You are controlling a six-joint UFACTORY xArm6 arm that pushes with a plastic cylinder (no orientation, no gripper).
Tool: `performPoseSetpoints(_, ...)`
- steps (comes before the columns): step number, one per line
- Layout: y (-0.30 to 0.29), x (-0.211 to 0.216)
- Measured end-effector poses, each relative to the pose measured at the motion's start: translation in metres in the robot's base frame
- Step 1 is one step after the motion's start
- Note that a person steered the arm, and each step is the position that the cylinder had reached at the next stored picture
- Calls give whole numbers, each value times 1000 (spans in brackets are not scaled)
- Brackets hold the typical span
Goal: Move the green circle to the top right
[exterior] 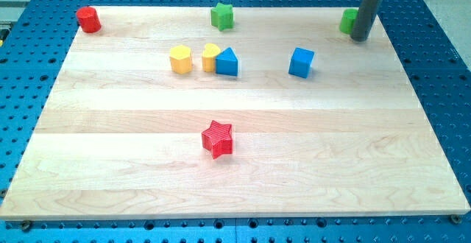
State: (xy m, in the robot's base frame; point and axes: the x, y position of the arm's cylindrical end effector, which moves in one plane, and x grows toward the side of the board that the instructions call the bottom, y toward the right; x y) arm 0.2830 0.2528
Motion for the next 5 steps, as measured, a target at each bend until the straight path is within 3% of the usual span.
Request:
performPoseSetpoints(1,3,-33)
performPoseSetpoints(4,0,-19)
performPoseSetpoints(5,31,88)
